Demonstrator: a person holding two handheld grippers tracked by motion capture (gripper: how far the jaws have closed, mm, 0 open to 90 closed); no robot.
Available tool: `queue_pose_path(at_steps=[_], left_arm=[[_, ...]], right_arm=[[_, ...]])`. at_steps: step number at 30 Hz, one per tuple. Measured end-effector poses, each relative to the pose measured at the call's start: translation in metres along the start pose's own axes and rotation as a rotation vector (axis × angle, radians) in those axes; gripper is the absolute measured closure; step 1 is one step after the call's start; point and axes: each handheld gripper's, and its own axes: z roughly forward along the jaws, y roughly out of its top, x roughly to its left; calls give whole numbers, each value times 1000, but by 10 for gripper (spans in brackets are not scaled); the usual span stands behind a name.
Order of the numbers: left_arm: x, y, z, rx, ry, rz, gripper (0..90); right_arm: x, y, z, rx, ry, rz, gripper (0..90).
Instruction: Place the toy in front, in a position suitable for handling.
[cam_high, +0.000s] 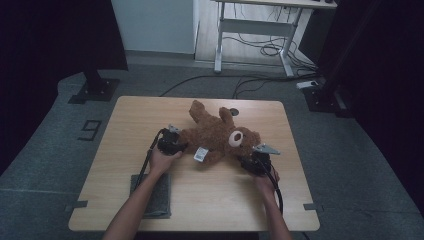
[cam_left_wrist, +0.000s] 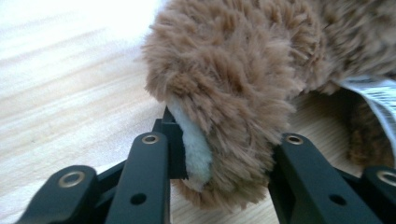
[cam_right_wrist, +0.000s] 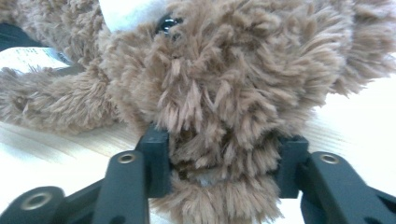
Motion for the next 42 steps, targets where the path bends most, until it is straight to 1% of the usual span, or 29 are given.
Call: queue_pose_path(at_steps=[1, 2, 3, 4, 6, 10, 12, 13, 14, 15, 16, 20, 22, 23, 28, 32, 33, 38, 41, 42], left_arm=[[0, 0, 0, 0, 0, 0, 682], [0, 1, -3, -6, 1, 5, 682], [-2, 2, -8, -15, 0, 15, 695], [-2, 2, -8, -15, 0, 15, 698], [-4, 4, -14, -26, -3, 19, 701], [-11, 6, -29, -53, -13, 51, 705], [-12, 7, -32, -58, -17, 56, 706], [-13, 7, -37, -69, -19, 60, 706], [-13, 8, -40, -74, -21, 61, 706], [-15, 8, -47, -91, -25, 62, 706], [-15, 8, -47, -91, -25, 62, 706], [-19, 6, -66, -123, -27, 77, 706], [-20, 4, -69, -127, -25, 80, 706], [-22, 1, -75, -133, -22, 86, 706], [-25, -7, -82, -140, -25, 86, 706], [-28, -13, -88, -143, -29, 94, 706], [-29, -14, -89, -144, -31, 89, 706], [-34, -20, -94, -152, -43, 87, 706], [-37, -23, -95, -151, -42, 94, 705], [-38, -27, -96, -148, -42, 99, 706]], right_arm=[[0, 0, 0, -3, -3, -4, 559], [0, 0, 0, -3, -3, -4, 559], [1, 1, -1, -17, -10, -11, 580], [1, 1, -1, -17, -10, -11, 580], [1, 1, -1, -28, -16, -16, 595], [0, 2, -4, -59, -28, -15, 614], [0, 2, -5, -65, -28, -14, 616], [0, 3, -6, -73, -27, -15, 618], [0, 4, -9, -87, -25, -18, 620], [1, 5, -11, -103, -18, -19, 620], [1, 5, -11, -103, -18, -19, 620], [2, 8, -20, -138, 13, -30, 619], [2, 8, -21, -141, 18, -32, 620], [4, 8, -24, -147, 27, -42, 619], [6, 9, -28, -150, 41, -61, 619], [8, 9, -32, -152, 48, -74, 619], [8, 9, -32, -152, 50, -77, 619], [7, 10, -38, -159, 54, -88, 619], [6, 10, -39, -159, 58, -94, 619], [5, 10, -39, -158, 63, -99, 619]])
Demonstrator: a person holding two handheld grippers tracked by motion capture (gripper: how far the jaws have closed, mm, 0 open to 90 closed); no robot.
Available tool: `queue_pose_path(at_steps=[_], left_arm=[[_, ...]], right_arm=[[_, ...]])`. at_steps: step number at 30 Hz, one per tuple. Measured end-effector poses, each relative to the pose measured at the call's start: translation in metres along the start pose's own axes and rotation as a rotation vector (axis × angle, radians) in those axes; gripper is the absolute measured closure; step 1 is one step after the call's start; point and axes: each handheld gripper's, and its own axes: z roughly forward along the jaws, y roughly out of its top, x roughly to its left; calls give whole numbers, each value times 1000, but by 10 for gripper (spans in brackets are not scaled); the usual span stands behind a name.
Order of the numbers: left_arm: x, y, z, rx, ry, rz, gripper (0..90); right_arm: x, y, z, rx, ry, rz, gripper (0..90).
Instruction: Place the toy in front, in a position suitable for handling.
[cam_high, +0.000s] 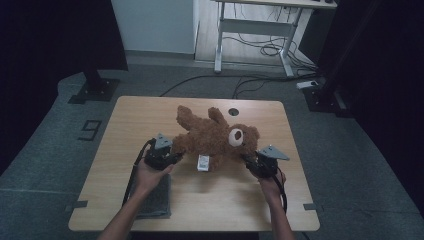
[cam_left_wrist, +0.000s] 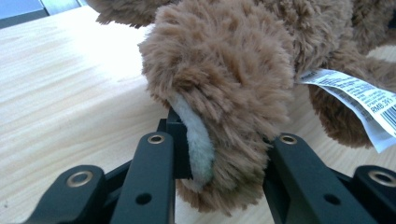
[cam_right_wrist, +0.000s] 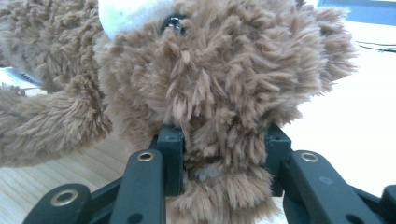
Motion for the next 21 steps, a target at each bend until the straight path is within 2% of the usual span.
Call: queue_pose_path(at_steps=[5, 13, 17, 21], left_arm=[[-3, -7, 1, 16, -9, -11, 705], [-11, -24, 8, 59, -26, -22, 701], [-9, -29, 15, 86, -21, -24, 693], [-4, -32, 21, 99, -41, -46, 667]], right_arm=[[-1, -1, 1, 18, 3, -20, 619], [-3, -10, 2, 69, 16, -17, 615], [-1, -18, 4, 103, 14, -21, 609], [-3, -22, 4, 108, 17, -18, 600]])
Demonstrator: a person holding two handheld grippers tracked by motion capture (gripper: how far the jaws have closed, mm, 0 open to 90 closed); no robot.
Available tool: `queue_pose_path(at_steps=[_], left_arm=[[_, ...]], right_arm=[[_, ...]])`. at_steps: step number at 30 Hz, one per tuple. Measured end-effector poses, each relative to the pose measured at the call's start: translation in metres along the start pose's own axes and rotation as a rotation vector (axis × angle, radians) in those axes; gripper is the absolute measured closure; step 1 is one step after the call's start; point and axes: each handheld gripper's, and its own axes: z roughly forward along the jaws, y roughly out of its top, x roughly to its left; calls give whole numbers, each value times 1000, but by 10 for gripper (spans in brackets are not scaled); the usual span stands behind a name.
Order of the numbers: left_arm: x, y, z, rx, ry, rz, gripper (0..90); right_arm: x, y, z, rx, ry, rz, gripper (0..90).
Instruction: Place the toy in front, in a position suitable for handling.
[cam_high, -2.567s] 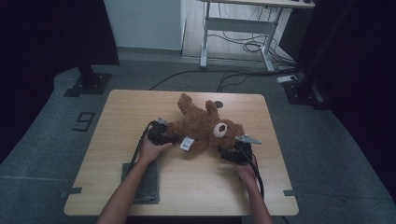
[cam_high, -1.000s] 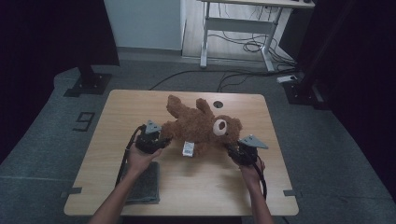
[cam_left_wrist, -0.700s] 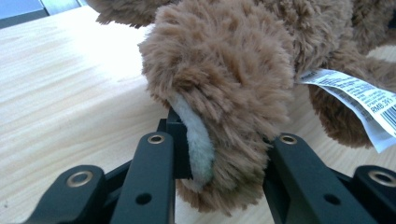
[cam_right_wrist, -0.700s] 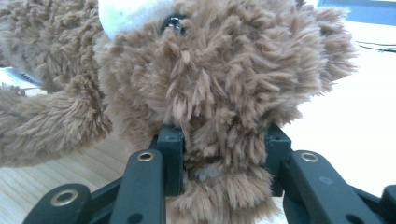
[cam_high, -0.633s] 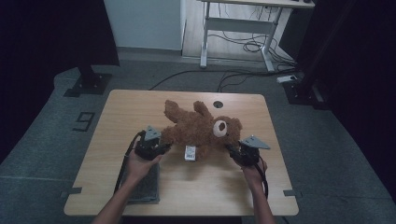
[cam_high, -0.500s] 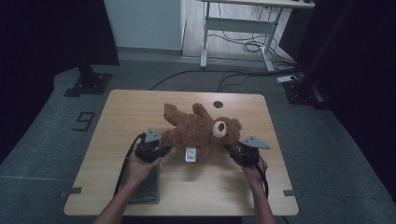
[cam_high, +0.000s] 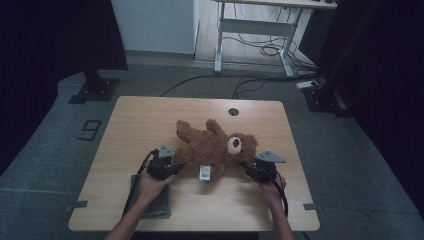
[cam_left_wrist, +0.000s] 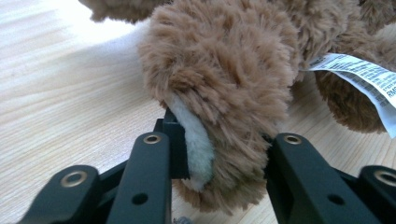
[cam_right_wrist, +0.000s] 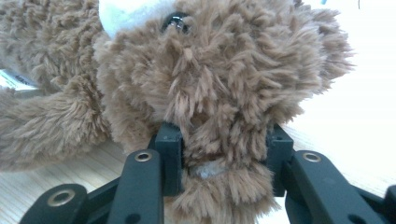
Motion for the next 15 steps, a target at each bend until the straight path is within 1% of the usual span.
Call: queue_pose_path(at_steps=[1, 2, 4, 5, 6, 7, 8, 9, 10, 12, 15], left_arm=[[1, 0, 1, 13, -5, -2, 667], [0, -1, 2, 29, -6, 7, 634], [-1, -2, 1, 36, 1, 8, 566], [-2, -3, 0, 35, 6, 6, 566], [-2, -5, -3, 33, 11, 1, 531], [-2, -6, -6, 27, 11, -2, 489], [0, -11, -14, 10, 8, -12, 409], [0, -13, -17, 6, 10, -16, 374], [0, -13, -17, 6, 10, -16, 352], [0, -19, -27, -13, 28, -26, 335], [0, -26, -43, -53, 63, -19, 309]], right_arm=[[-1, -1, 0, 1, 1, 3, 597], [-3, -3, 2, 10, 3, 9, 584], [-5, -4, 3, 14, 4, 12, 567], [-5, -4, 3, 14, 4, 12, 567], [-5, -5, 4, 14, 5, 17, 556], [-6, -6, 4, 11, 7, 20, 541], [-7, -7, 3, 12, 10, 30, 519], [-7, -7, 3, 11, 11, 29, 507], [-7, -7, 3, 11, 11, 29, 507], [-6, -8, 3, 13, 12, 23, 480], [-6, -10, 2, 12, 11, 29, 455]])
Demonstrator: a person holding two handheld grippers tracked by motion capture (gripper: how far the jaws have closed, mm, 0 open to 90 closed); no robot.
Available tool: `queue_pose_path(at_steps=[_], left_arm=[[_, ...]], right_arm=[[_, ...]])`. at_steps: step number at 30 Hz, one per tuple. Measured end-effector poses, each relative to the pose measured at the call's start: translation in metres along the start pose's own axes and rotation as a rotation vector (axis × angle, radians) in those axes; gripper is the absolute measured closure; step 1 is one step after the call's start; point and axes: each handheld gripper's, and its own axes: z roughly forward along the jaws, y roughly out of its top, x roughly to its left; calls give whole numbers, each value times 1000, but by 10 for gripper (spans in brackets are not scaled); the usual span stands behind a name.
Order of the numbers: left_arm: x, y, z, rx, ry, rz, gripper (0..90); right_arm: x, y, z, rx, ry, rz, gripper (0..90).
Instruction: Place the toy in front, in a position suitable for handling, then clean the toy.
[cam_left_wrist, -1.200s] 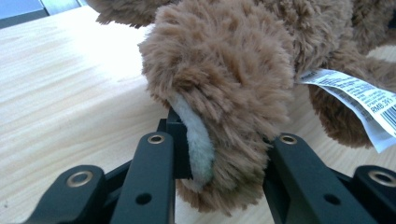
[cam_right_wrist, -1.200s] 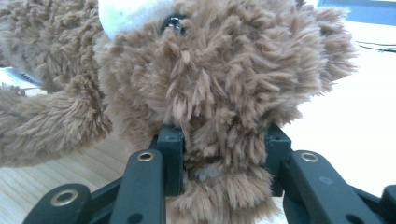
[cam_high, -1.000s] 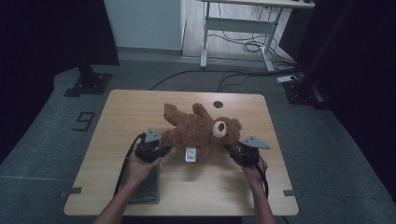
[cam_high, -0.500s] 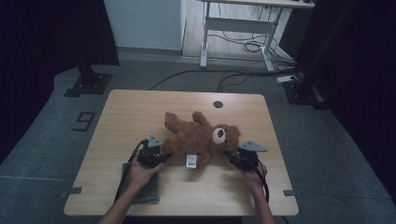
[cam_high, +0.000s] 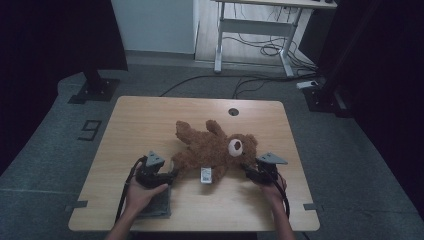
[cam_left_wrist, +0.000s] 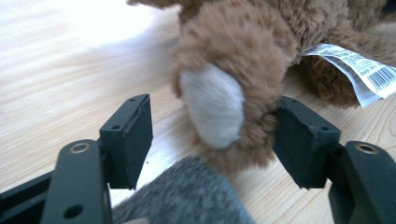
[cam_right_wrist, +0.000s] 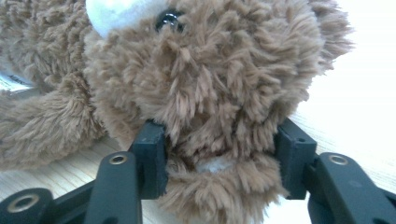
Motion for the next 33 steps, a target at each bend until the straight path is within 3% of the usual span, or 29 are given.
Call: queue_pose_path(at_steps=[1, 4, 7, 14, 19, 29, 33], left_arm=[[1, -2, -8, -25, 18, -3, 305], [7, -9, -24, -63, 22, -34, 286], [9, -19, -34, -66, 23, -55, 274], [11, -29, -36, -34, 40, -63, 259], [17, -33, -46, -53, 49, -97, 259], [21, -46, -53, -48, 53, -122, 259], [20, -48, -52, -36, 55, -101, 247]], right_arm=[[0, 0, 0, 0, 1, 6, 451], [0, 0, 0, 1, -3, 14, 427], [1, 0, -1, 2, -7, 19, 406], [0, -3, -2, -9, -7, 40, 387], [1, -5, -1, -18, -12, 44, 377], [2, -8, -3, -20, -15, 46, 373], [2, -8, -3, -18, -17, 43, 372]])
